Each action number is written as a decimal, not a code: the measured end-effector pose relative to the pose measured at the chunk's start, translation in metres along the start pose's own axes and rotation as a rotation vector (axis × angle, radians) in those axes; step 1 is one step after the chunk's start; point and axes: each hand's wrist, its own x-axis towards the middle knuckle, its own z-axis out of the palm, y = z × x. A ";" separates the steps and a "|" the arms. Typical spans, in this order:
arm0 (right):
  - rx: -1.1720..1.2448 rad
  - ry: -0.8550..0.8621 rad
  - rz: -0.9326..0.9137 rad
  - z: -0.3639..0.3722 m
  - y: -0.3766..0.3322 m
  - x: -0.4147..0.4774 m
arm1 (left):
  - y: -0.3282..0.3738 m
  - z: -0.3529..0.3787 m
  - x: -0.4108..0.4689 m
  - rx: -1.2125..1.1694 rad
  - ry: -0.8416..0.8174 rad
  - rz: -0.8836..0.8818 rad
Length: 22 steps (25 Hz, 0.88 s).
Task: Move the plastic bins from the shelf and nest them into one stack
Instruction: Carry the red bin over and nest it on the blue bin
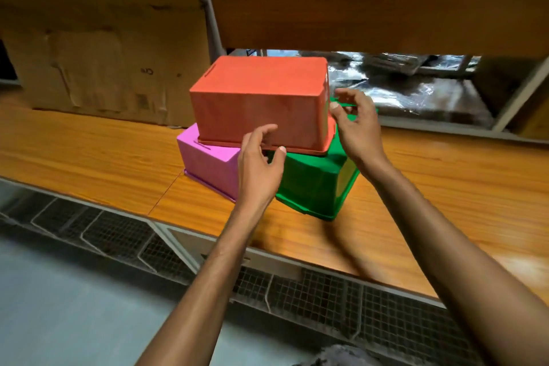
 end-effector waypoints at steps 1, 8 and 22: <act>-0.002 0.020 0.026 0.002 0.001 0.021 | 0.008 0.006 0.010 0.030 0.021 0.038; -0.165 -0.149 0.196 0.032 0.020 0.131 | 0.043 0.058 0.042 0.076 0.040 -0.167; 0.342 -0.306 0.222 0.003 0.004 0.107 | 0.042 0.028 0.061 -0.114 0.157 -0.164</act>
